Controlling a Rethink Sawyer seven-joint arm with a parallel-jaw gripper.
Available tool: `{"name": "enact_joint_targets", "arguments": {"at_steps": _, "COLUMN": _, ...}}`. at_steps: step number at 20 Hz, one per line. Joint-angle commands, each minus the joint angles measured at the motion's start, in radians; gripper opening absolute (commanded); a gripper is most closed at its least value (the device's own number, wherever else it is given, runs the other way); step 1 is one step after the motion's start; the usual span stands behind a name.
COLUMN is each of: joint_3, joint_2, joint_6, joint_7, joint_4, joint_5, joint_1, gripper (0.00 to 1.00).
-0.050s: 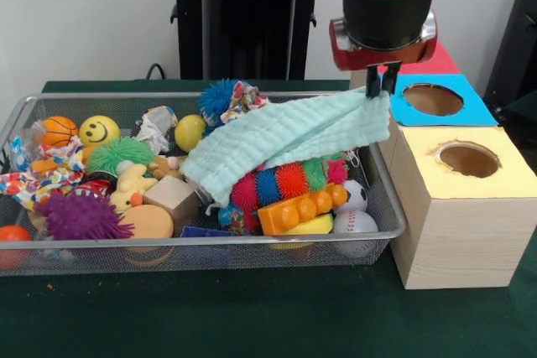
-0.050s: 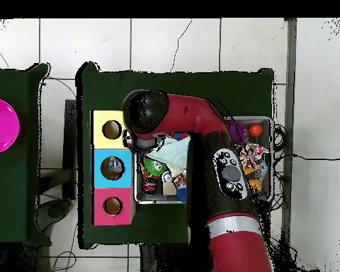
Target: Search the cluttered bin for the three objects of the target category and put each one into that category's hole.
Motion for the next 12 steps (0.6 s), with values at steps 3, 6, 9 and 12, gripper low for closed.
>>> {"name": "enact_joint_targets", "arguments": {"at_steps": 3, "joint_3": 0.009, "joint_2": -0.006, "joint_6": 0.088, "joint_7": 0.128, "joint_4": 0.037, "joint_5": 0.031, "joint_1": 0.005, "gripper": 1.00}}
{"name": "enact_joint_targets", "arguments": {"at_steps": 6, "joint_3": -0.007, "joint_2": -0.018, "joint_6": 0.057, "joint_7": 0.099, "joint_4": 0.057, "joint_5": 0.000, "joint_1": -0.001, "gripper": 1.00}}
{"name": "enact_joint_targets", "arguments": {"at_steps": 9, "joint_3": -0.019, "joint_2": -0.008, "joint_6": 0.015, "joint_7": 0.048, "joint_4": 0.058, "joint_5": -0.040, "joint_1": -0.027, "gripper": 1.00}}
{"name": "enact_joint_targets", "arguments": {"at_steps": 12, "joint_3": -0.036, "joint_2": 0.008, "joint_6": -0.005, "joint_7": 0.010, "joint_4": 0.047, "joint_5": -0.088, "joint_1": -0.044, "gripper": 1.00}}
